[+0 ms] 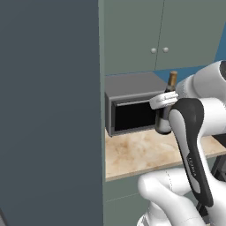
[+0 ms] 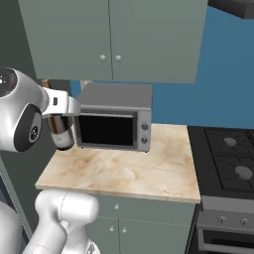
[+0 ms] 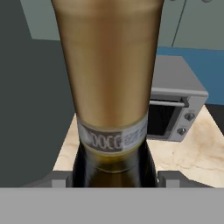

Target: Move the drinks to the dining counter.

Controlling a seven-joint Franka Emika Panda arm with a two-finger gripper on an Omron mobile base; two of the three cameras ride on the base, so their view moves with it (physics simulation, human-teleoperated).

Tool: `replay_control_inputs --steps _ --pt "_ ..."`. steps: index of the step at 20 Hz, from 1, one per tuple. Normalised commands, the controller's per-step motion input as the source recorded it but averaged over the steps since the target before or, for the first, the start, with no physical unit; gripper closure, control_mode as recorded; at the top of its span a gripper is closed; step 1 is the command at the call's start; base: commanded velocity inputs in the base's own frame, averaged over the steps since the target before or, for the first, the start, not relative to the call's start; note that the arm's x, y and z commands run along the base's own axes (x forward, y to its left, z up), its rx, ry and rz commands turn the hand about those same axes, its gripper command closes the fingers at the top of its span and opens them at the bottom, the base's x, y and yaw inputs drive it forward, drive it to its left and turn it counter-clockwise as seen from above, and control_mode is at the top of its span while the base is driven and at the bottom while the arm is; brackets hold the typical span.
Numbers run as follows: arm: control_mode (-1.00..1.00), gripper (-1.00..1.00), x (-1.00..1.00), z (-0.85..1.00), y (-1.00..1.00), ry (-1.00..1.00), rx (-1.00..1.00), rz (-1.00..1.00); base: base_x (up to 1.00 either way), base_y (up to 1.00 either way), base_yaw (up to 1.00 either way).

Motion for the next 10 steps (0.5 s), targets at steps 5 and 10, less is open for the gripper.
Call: replay_control_inputs --steps 5,10 --pt "-1.0 1.0 0.0 0.0 0.0 0.0 0.0 0.0 0.0 0.0 0.0" --pt "-1.0 1.0 0.0 0.0 0.0 0.0 0.0 0.0 0.0 0.0 0.0"
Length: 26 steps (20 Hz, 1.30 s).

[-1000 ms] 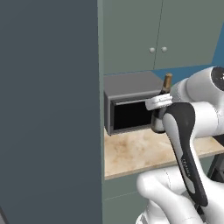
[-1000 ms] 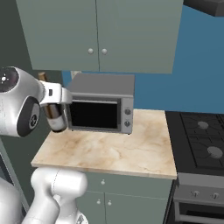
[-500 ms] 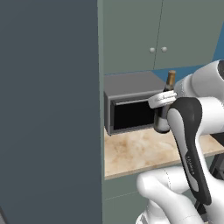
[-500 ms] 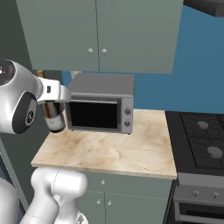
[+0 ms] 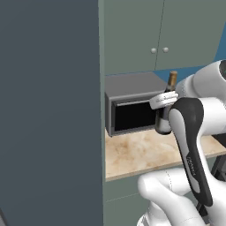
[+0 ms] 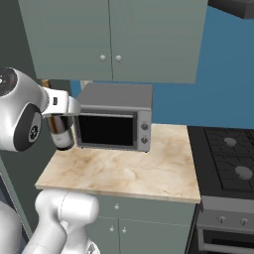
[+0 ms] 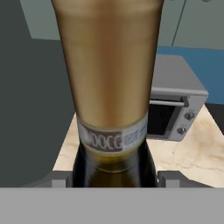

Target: Move the drinks to the dining counter.

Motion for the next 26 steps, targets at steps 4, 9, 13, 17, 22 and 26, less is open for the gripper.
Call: replay_control_inputs --steps 4,9,13,17,22,26 --pt "1.0 1.0 -0.02 0.0 0.0 0.02 0.0 0.0 -0.18 0.0 0.0" --pt "1.0 1.0 0.0 0.0 0.0 0.0 0.0 0.0 -0.76 -0.05 -0.06" --pt "1.0 1.0 0.0 0.0 0.0 0.0 0.0 0.0 -0.72 -0.03 -0.07" --pt "1.0 1.0 0.0 0.0 0.0 0.0 0.0 0.0 -0.56 0.0 0.03" --pt "1.0 1.0 0.0 0.0 0.0 0.0 0.0 0.0 -0.13 0.05 0.3" --pt "1.0 1.0 0.0 0.0 0.0 0.0 0.0 0.0 0.01 0.03 0.56"
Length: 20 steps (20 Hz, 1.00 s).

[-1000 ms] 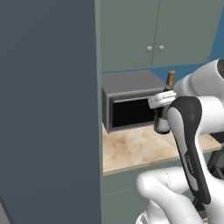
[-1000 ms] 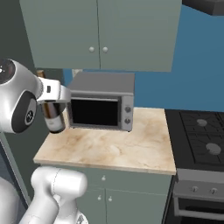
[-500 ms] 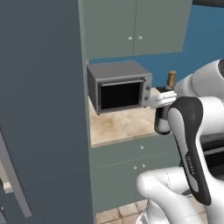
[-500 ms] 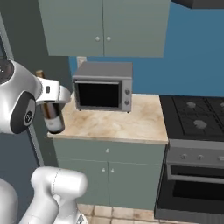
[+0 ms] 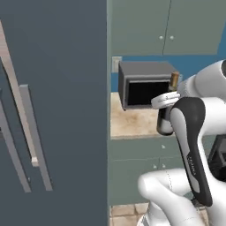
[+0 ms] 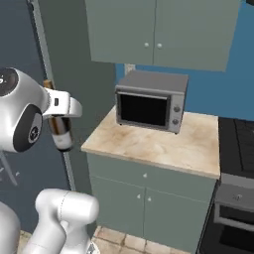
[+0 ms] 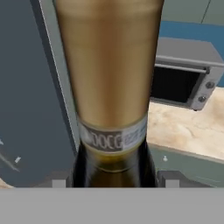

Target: Move the drinks to the dining counter.

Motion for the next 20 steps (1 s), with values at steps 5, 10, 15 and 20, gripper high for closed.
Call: replay_control_inputs --steps 5,10,15,20 --pt "1.0 1.0 0.0 0.0 0.0 0.0 0.0 0.0 0.01 0.15 0.64" --pt "1.0 1.0 0.0 0.0 0.0 0.0 0.0 0.0 0.0 0.14 0.65" --pt "1.0 1.0 0.0 0.0 0.0 0.0 0.0 0.0 0.0 0.07 0.64" --pt "1.0 1.0 0.0 0.0 0.0 0.0 0.0 0.0 0.0 0.01 0.63"
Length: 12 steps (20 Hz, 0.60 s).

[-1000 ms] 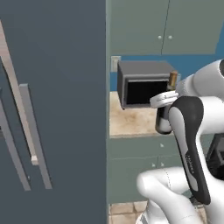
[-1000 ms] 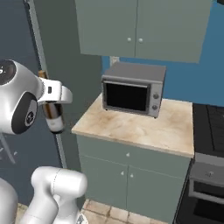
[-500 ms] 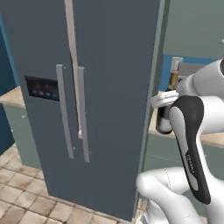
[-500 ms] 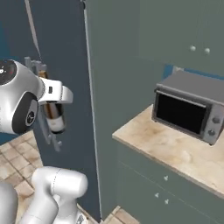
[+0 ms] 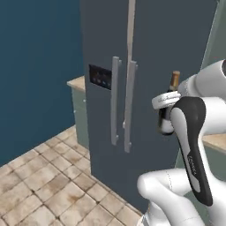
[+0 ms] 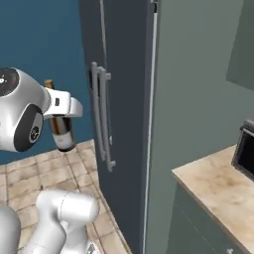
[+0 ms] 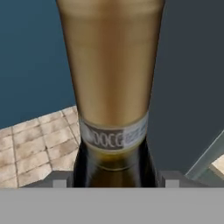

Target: Move the drinks to the dining counter.

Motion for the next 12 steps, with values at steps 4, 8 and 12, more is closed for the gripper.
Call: replay_control_inputs --steps 4,8,12 --pt "1.0 1.0 0.0 0.0 0.0 0.0 0.0 0.0 -0.06 0.06 0.58" --pt "1.0 1.0 0.0 0.0 0.0 0.0 0.0 0.0 -0.27 0.14 0.55" --pt "1.0 1.0 0.0 0.0 0.0 0.0 0.0 0.0 -0.29 0.07 0.52"
